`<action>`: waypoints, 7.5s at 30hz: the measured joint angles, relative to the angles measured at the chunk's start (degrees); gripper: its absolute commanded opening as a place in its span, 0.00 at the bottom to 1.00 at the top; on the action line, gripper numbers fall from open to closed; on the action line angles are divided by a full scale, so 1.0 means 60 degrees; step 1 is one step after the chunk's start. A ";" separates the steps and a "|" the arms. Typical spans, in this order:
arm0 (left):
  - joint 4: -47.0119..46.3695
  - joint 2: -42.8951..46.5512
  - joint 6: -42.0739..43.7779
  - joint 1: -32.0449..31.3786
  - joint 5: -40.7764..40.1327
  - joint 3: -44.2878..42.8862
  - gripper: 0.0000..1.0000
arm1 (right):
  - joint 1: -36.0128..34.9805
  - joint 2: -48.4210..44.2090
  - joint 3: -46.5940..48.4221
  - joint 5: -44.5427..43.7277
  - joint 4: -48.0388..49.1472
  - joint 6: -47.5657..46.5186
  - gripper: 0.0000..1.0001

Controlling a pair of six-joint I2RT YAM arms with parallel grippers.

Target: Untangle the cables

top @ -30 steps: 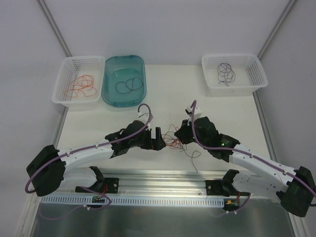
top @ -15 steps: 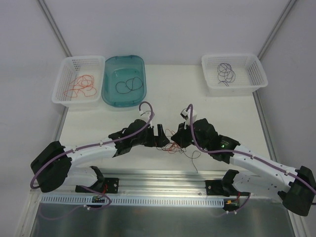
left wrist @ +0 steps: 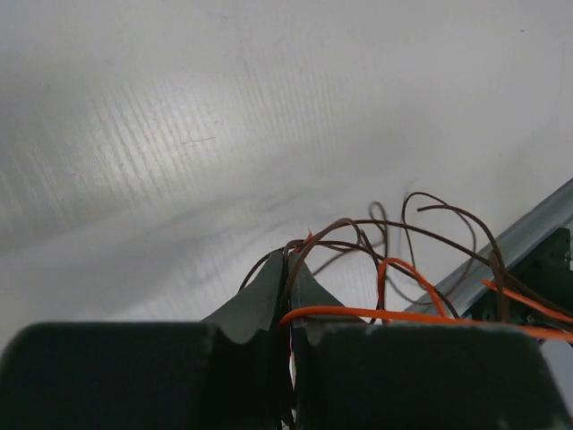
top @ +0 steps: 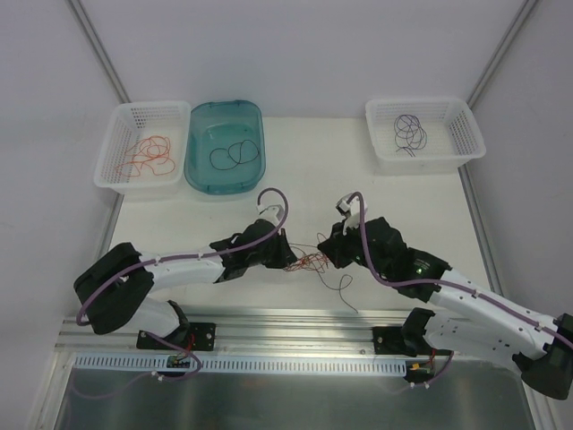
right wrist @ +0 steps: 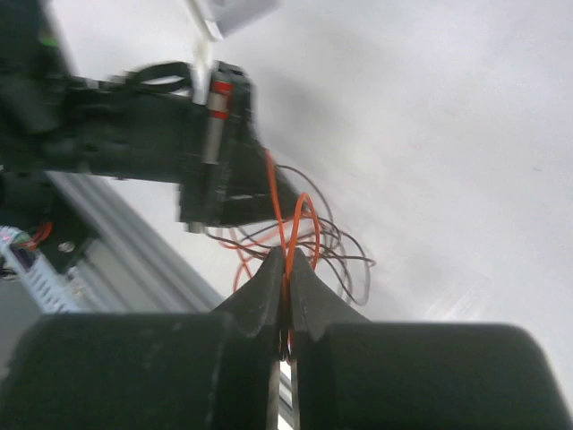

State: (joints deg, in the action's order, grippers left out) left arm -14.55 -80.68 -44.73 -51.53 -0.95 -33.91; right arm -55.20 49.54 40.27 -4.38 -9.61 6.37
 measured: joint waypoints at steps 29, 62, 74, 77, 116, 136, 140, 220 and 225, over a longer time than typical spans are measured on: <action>0.3417 0.4233 0.2084 0.0816 -0.2226 0.0685 0.84 | 0.1410 0.0976 0.0845 -0.1417 -0.2452 0.0393 0.12; 0.0124 0.5344 0.2761 0.0579 0.1519 0.1883 0.98 | 0.1410 0.1115 0.6630 0.0390 -0.1945 -0.0823 0.06; -0.2838 0.3617 0.1078 -0.0572 -0.0790 0.2707 0.97 | 0.1406 0.1796 0.5282 0.0346 -0.1224 0.0193 0.06; -0.3366 0.3096 0.0597 -0.0732 -0.1752 0.2703 0.94 | 0.1366 0.1800 0.5144 0.0342 -0.1009 0.0455 0.05; 0.0368 0.4237 0.2113 -0.0087 -0.5235 0.1311 0.04 | 0.4080 0.0987 0.4153 -0.1781 -0.3519 -0.0433 0.51; 0.2051 0.3716 0.3075 -0.0087 -0.2339 0.0204 0.05 | 0.1763 0.3461 0.1508 0.2849 -0.0393 -0.2197 0.47; 0.2065 0.3741 0.3071 -0.0087 -0.2153 0.0204 0.05 | 0.1763 0.3945 0.0947 0.3220 0.0310 -0.2492 0.45; -0.4426 -0.0965 0.2805 0.0222 0.0922 0.0437 0.76 | 0.1865 0.1384 0.6517 0.2645 -0.3111 -0.1632 0.01; -0.5916 -0.2379 0.1985 0.0208 0.1854 0.0251 0.71 | 0.1865 0.1381 0.6517 0.2707 -0.3107 -0.1552 0.01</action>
State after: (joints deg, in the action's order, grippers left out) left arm -50.04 -94.96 -32.82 -50.28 10.17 -32.40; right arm -44.01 57.82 79.37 11.86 -28.25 -2.94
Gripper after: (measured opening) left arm 0.726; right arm 0.019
